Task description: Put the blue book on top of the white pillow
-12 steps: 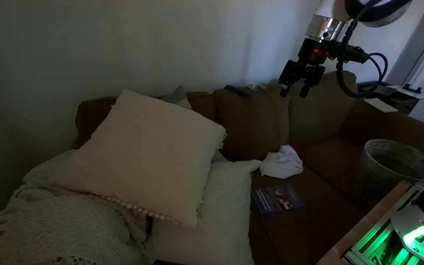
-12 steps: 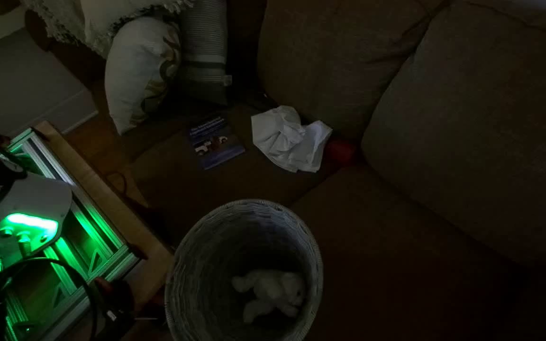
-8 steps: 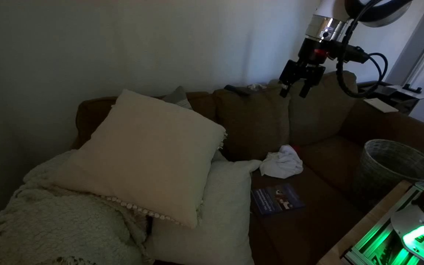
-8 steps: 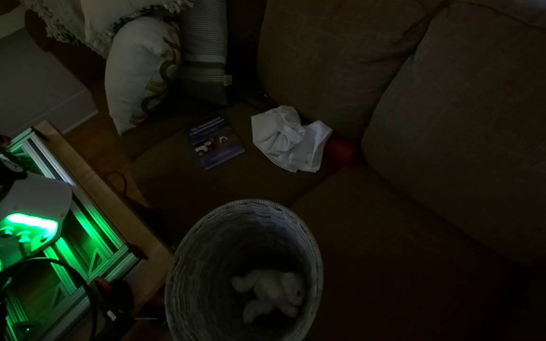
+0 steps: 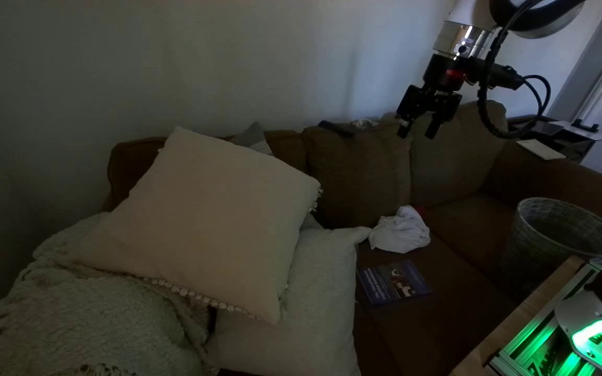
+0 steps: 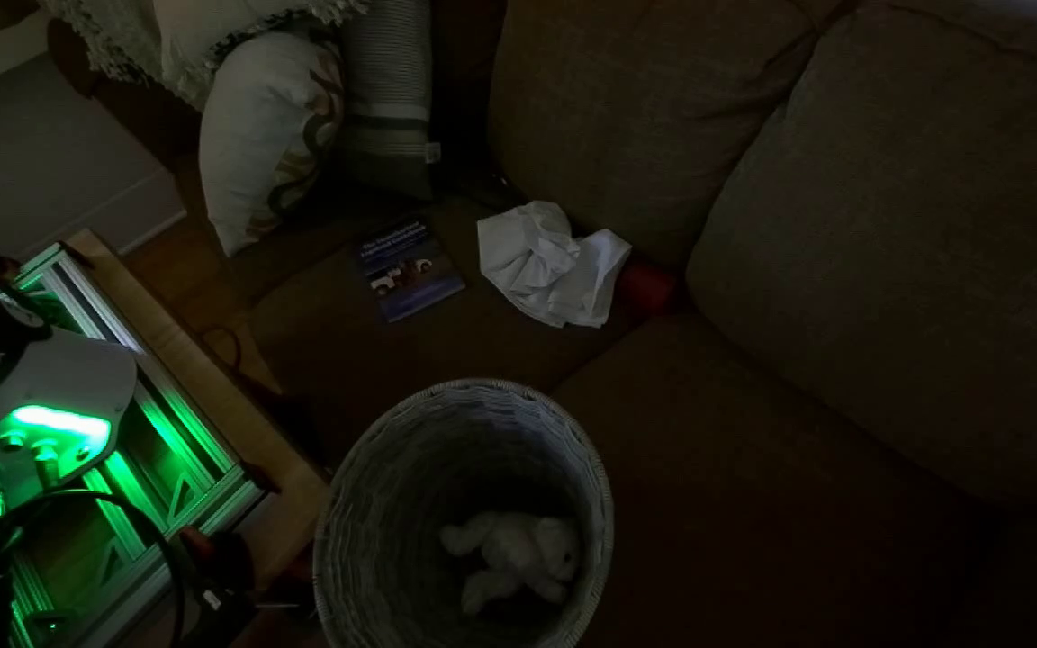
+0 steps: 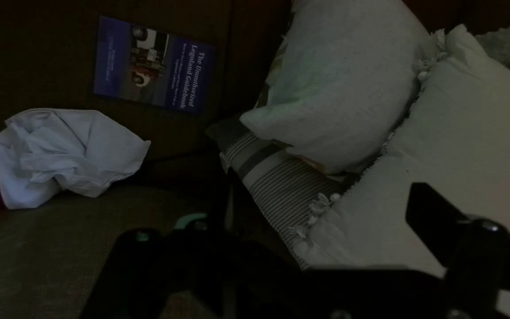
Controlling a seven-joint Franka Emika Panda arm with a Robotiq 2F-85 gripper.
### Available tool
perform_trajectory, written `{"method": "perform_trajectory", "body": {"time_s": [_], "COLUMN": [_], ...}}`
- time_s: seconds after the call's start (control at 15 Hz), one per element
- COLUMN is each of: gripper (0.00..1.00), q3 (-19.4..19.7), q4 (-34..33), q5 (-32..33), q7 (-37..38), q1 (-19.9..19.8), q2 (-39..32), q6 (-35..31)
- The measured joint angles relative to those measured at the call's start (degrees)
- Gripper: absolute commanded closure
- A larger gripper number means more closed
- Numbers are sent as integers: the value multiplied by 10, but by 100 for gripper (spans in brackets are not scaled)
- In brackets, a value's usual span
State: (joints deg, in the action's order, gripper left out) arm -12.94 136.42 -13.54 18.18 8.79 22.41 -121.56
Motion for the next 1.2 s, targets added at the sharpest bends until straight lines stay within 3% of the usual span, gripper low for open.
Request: {"method": "perform_trajectory", "body": {"time_s": [0.47, 0.67, 0.93, 1.2], "gripper": [0, 0, 0, 0], "q3": [-2, -22, -20, 28], "q4": [1, 15, 88, 175], "q5": [8, 83, 147, 203], "q7": [3, 22, -10, -93], "q1": [0, -2, -9, -41], "q2": [2, 25, 13, -20], "q6": [-1, 6, 22, 25]}}
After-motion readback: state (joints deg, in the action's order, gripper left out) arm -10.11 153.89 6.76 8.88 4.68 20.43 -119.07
